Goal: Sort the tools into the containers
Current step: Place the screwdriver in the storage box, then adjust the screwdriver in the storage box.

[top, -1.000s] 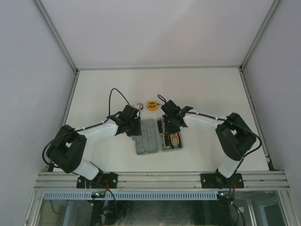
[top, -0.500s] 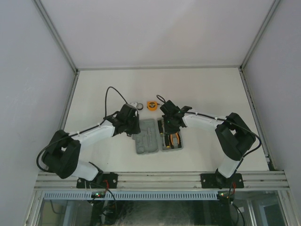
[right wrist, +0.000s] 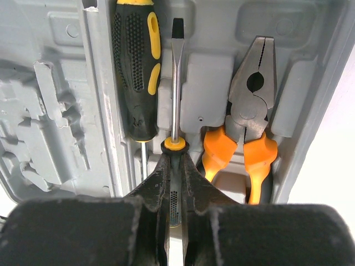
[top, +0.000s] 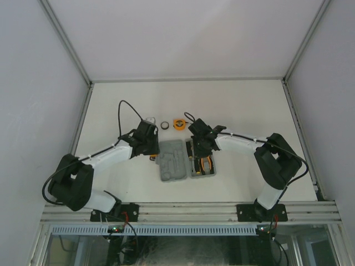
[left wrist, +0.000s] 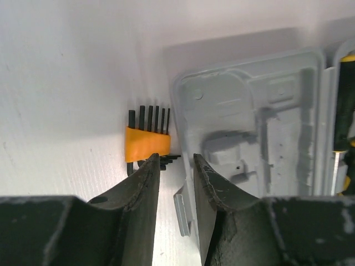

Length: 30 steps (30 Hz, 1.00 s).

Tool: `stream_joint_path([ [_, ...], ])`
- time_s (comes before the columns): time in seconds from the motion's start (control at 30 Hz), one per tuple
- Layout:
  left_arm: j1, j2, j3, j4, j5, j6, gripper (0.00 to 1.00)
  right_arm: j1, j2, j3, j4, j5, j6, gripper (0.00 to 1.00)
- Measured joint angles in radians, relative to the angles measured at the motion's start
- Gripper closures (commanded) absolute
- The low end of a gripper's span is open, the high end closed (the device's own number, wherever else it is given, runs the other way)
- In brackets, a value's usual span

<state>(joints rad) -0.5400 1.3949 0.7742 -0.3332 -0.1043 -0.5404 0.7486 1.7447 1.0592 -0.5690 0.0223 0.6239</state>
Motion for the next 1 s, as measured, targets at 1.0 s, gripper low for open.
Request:
stream_joint_path([
  [1.0,-0.097,0.104,-0.026,0.112,0.084,-0.03,0.86,-0.048,-0.064,-0.059,-0.048,0.003,-0.037,1.0],
])
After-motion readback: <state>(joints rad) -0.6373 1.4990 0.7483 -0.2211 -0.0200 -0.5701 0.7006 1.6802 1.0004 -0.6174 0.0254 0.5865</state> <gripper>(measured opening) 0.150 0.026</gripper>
